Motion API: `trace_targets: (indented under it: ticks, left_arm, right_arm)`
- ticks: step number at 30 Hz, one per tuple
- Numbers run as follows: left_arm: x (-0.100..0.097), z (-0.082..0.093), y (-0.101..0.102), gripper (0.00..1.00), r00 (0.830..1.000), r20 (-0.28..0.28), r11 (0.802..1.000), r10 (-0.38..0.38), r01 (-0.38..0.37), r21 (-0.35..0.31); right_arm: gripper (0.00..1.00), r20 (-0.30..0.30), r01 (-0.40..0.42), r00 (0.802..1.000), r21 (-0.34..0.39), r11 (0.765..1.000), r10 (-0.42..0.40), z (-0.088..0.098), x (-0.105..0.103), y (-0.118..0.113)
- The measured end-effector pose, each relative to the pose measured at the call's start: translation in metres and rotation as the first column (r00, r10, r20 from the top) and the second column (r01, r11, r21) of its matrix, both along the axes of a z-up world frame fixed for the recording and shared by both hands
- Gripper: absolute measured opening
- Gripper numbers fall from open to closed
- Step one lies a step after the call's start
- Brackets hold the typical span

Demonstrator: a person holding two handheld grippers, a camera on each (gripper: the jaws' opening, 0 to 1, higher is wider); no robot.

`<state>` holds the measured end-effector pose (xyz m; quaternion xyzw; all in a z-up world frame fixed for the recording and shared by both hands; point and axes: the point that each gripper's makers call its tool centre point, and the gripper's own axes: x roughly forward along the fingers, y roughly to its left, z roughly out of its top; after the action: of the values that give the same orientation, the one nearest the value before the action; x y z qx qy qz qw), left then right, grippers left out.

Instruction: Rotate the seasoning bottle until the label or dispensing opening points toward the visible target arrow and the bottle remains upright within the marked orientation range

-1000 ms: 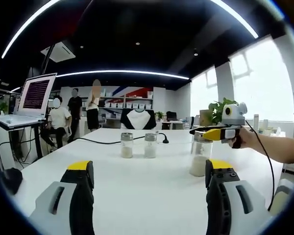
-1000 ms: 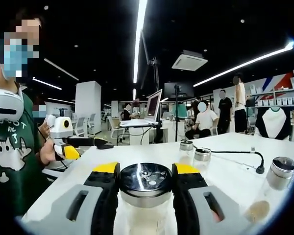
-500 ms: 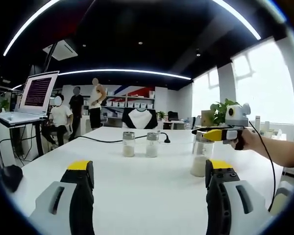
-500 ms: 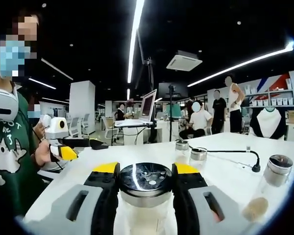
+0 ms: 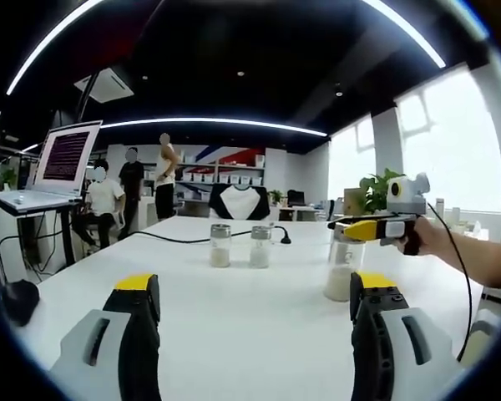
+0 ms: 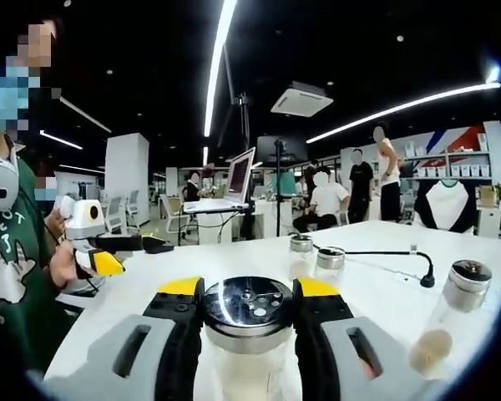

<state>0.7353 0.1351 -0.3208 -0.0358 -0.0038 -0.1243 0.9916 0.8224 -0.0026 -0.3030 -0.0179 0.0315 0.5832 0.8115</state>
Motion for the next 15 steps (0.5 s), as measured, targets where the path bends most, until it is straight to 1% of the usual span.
trace_targets:
  ticks: [5, 8, 10, 15]
  left_arm:
    - [0.0003, -0.0006, 0.0009, 1.0, 1.0, -0.002, 1.0, 0.002, -0.002, -0.003]
    - [0.0004, -0.0009, 0.002, 1.0, 1.0, -0.001, 1.0, 0.005, -0.005, -0.001]
    - [0.0011, -0.0031, 0.0022, 1.0, 1.0, -0.005, 1.0, 0.003, -0.003, 0.002]
    - [0.001, -0.0023, 0.003, 1.0, 1.0, -0.001, 1.0, 0.006, -0.006, 0.005]
  right_arm:
    - [0.41, -0.003, 0.026, 1.0, -0.015, 1.0, -0.026, -0.0007, 0.0009, 0.0002]
    - [0.41, -0.004, 0.051, 0.999, -0.017, 0.999, -0.051, -0.0013, 0.0019, -0.0003]
    - [0.41, -0.006, 0.085, 0.996, -0.022, 0.996, -0.085, -0.0016, 0.0027, -0.0004]
    - [0.41, -0.01, 0.119, 0.993, -0.022, 0.993, -0.119, -0.0017, 0.0047, -0.0014]
